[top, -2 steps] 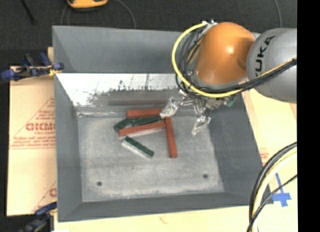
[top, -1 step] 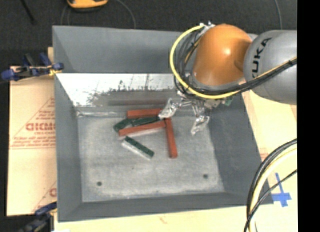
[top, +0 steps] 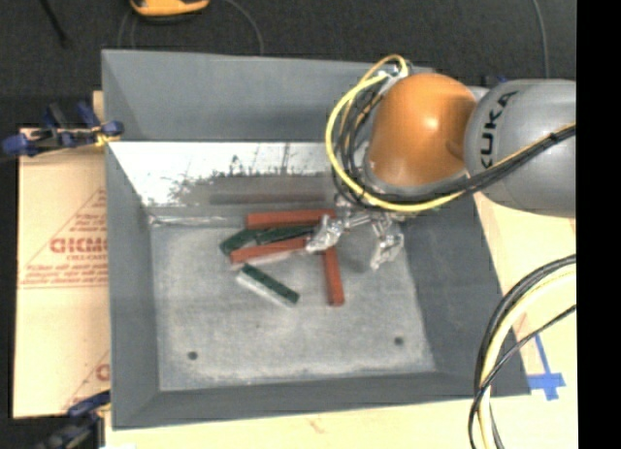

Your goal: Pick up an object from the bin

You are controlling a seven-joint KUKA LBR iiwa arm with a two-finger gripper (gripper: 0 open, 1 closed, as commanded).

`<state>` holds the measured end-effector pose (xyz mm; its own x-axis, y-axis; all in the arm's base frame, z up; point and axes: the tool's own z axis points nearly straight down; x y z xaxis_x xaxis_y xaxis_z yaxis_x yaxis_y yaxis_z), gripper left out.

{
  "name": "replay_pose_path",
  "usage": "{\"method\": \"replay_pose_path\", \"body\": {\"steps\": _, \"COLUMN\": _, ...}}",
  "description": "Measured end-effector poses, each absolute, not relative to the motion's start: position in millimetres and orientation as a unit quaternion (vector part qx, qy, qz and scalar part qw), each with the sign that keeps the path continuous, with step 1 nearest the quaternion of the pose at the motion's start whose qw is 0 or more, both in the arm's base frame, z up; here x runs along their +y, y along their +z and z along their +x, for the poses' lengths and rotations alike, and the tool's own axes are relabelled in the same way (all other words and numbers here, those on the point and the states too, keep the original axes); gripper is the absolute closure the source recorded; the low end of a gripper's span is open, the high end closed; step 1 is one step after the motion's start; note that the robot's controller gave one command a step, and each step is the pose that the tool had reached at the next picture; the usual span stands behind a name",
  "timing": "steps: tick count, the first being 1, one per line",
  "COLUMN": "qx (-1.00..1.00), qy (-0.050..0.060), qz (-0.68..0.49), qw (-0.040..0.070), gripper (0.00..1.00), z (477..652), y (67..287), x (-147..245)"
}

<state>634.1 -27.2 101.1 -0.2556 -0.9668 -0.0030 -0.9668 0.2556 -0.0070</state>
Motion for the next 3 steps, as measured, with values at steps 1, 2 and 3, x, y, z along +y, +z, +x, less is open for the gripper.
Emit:
{"method": "replay_pose_path", "body": {"steps": 1, "qx": 0.788, "qy": -0.008, "qz": -0.615, "qw": 0.003, "gripper": 1.00, "z": 660.1, "y": 81.1, "x": -8.2}}
{"method": "replay_pose_path", "body": {"steps": 2, "qx": 0.789, "qy": -0.007, "qz": -0.615, "qw": 0.003, "gripper": 1.00, "z": 660.2, "y": 81.1, "x": -8.1}}
{"method": "replay_pose_path", "body": {"steps": 3, "qx": 0.797, "qy": -0.001, "qz": -0.604, "qw": 0.003, "gripper": 1.00, "z": 640.3, "y": 220.3, "x": 0.2}}
